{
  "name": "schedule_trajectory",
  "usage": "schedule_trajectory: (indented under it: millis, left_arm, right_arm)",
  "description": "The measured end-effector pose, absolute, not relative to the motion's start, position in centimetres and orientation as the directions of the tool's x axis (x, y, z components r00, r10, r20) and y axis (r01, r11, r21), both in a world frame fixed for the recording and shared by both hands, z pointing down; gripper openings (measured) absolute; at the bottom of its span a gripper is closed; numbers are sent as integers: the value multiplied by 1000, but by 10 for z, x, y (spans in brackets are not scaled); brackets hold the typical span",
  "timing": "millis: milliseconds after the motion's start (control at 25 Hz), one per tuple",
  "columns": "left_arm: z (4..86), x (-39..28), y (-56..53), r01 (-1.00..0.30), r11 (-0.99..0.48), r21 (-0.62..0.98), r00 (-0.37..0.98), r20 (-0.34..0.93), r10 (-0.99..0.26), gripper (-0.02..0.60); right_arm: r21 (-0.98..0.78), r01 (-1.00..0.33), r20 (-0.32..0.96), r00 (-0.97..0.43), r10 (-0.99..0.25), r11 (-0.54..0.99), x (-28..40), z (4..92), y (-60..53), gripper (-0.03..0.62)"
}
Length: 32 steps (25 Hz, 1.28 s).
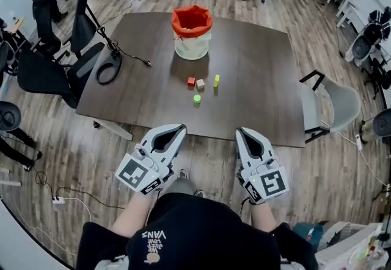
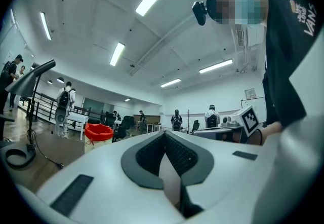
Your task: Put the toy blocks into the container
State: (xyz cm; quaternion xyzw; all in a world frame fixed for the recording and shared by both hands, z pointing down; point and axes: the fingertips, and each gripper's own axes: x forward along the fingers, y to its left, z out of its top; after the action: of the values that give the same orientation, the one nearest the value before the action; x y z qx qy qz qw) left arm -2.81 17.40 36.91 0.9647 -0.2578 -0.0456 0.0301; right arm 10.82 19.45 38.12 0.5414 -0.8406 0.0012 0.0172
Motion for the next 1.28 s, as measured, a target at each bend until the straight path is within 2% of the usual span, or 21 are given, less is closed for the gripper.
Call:
schedule_trajectory:
  millis: [720, 1280]
  left_arm:
    - [367, -38, 63, -413, -905, 104, 905, -63, -421, 11]
    - [366, 4, -24, -474, -877, 85, 874, -80, -480, 11]
  right_arm:
    - [9, -943, 57, -333, -941, 334, 95, 381, 92, 18]
    - [26, -909, 34, -416, -909, 417, 131, 378, -6, 18]
